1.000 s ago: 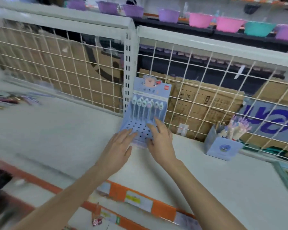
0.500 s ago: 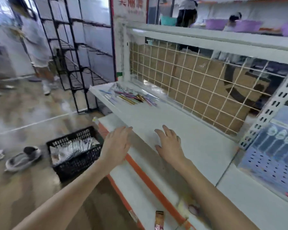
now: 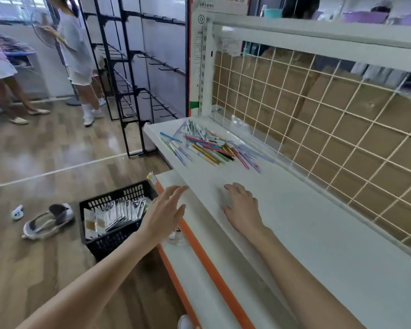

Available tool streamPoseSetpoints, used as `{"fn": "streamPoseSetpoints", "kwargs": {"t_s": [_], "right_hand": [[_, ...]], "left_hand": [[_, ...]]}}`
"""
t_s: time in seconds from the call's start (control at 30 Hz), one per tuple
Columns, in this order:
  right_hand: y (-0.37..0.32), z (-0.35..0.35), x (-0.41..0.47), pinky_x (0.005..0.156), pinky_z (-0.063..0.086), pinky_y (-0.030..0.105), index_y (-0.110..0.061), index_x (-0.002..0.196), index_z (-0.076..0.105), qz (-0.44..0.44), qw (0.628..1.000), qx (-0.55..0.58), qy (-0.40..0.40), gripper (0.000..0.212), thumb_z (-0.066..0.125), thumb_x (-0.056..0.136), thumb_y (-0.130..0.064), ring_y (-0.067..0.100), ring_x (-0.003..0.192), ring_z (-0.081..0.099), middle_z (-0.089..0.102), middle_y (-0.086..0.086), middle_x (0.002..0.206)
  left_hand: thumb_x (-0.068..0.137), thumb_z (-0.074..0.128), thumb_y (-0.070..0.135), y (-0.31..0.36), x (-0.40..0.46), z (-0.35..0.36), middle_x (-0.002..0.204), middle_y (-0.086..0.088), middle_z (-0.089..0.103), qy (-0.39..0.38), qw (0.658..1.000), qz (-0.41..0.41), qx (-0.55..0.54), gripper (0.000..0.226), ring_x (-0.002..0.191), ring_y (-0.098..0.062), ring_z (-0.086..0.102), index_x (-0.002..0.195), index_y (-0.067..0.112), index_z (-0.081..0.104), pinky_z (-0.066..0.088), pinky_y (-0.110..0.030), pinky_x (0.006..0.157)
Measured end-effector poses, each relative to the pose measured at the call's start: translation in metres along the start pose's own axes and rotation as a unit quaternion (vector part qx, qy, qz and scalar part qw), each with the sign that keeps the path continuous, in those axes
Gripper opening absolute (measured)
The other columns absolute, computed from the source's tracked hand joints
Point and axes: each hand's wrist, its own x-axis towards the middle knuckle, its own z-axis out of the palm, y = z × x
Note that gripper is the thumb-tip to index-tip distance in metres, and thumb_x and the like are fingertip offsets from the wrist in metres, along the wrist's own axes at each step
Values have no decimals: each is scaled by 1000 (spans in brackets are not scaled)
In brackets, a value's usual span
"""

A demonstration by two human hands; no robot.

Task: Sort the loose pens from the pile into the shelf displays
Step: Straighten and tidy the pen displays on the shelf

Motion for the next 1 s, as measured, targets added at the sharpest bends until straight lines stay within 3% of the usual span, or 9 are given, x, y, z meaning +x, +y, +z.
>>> {"fn": "streamPoseSetpoints", "kwargs": {"t_s": [0.17, 0.27, 0.43, 0.6, 0.8, 1.0], "right_hand": [[-9, 9, 91, 102, 29, 34, -15, 142, 31, -31, 999, 34, -9, 51, 44, 93, -8, 27, 128, 36, 34, 5, 147], [-11, 9, 140, 102, 31, 30, -19, 144, 30, -59, 996, 69, -15, 57, 46, 92, -3, 25, 129, 38, 39, 5, 145], [-8, 17, 198, 94, 37, 29, -13, 133, 46, -60, 992, 108, -4, 43, 49, 91, -3, 23, 121, 46, 52, 8, 131], [-4, 26, 229, 94, 33, 29, -9, 124, 53, -87, 995, 48, 14, 30, 47, 96, -14, 24, 117, 45, 53, 9, 124], [-13, 41, 243, 97, 34, 28, -9, 121, 54, -138, 990, -34, 21, 28, 48, 94, -10, 23, 114, 45, 52, 7, 121], [-23, 44, 244, 103, 33, 27, -9, 130, 42, -141, 988, -62, 3, 35, 47, 95, -9, 22, 123, 41, 45, 9, 132]], "left_hand": [[96, 49, 21, -34, 78, -2, 138, -7, 47, -12, 999, -46, 8, 43, 100, -25, 62, 138, 19, 42, 43, -34, 89], [97, 47, 24, -47, 122, 5, 134, -2, 53, -4, 996, -79, 32, 40, 117, -22, 53, 137, 22, 44, 33, -36, 98], [97, 45, 26, -71, 175, 28, 125, 2, 57, -11, 991, -109, 80, 35, 122, -21, 46, 131, 29, 50, 25, -37, 97], [96, 38, 40, -84, 203, 52, 125, 2, 55, -37, 975, -148, 164, 35, 124, -22, 38, 128, 32, 51, 18, -41, 98], [96, 35, 45, -74, 226, 63, 133, -9, 46, -59, 955, -203, 206, 33, 128, -27, 32, 116, 25, 51, 18, -44, 101], [91, 40, 44, -68, 222, 58, 109, -7, 60, -42, 955, -231, 183, 27, 111, -24, 43, 107, 25, 50, 23, -41, 91]]}}
